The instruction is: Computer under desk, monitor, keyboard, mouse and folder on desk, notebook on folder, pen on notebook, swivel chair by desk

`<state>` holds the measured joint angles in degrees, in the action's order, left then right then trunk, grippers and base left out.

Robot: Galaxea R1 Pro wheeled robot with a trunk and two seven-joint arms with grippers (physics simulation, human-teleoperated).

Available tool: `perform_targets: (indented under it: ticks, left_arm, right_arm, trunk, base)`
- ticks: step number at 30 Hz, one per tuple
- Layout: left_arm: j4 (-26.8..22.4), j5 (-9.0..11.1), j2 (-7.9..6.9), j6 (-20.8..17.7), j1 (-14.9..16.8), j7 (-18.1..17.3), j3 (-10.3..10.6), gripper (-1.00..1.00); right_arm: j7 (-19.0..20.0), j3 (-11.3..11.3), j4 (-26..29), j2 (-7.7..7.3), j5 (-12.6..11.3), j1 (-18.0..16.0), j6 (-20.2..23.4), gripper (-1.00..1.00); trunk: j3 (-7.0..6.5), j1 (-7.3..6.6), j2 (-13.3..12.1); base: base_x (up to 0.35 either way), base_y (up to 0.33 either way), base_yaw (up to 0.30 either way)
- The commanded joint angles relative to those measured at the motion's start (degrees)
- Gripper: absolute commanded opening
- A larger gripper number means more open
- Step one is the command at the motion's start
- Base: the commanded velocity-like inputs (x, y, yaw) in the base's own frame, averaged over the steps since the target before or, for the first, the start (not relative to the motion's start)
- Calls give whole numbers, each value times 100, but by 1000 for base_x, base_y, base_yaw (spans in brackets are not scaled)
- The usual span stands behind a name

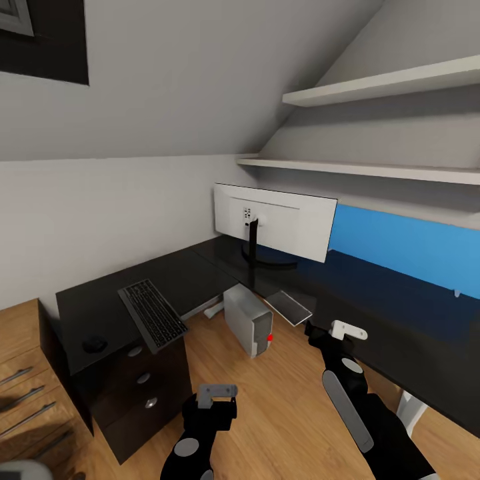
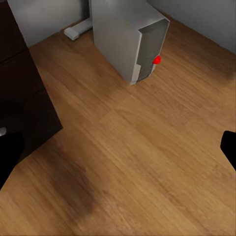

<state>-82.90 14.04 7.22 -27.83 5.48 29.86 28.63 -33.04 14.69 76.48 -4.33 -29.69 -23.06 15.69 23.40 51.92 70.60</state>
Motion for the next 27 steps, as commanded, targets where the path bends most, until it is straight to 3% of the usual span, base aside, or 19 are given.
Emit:
perform_targets:
  ticks: [1, 9, 14, 19, 23, 27]
  left_arm:
    - [-7, 59, 0, -12, 6, 55, 10, 100]
    - [-7, 63, 7, -12, 6, 55, 11, 100]
    - [-7, 63, 8, -12, 6, 55, 11, 100]
    - [-7, 63, 8, -12, 6, 55, 5, 100]
    - [-7, 63, 8, -12, 6, 61, 4, 100]
    - [-7, 63, 8, -12, 6, 63, 3, 100]
  right_arm:
    - [-46, 16, 8, -7, -31, -6, 22, 100]
    - [-20, 9, -18, -9, -89, -6, -23, 100]
    - [7, -3, -41, -18, -481, -6, -165, 100]
    - [18, -12, -158, -27, -1103, -6, -402, 100]
    - [24, -9, -381, -16, -1364, -6, -590, 100]
    - [25, -5, -499, -11, -1455, -6, -782, 100]
  trunk:
    - [7, 0, 4]
    - [132, 154, 285]
    - [222, 264, 486]
    - [312, 374, 686]
    - [384, 461, 847]
    - [456, 549, 1007]
  base:
    - [0, 0, 0]
    - [0, 0, 0]
    - [0, 0, 0]
    - [0, 0, 0]
    - [0, 0, 0]
    - [0, 0, 0]
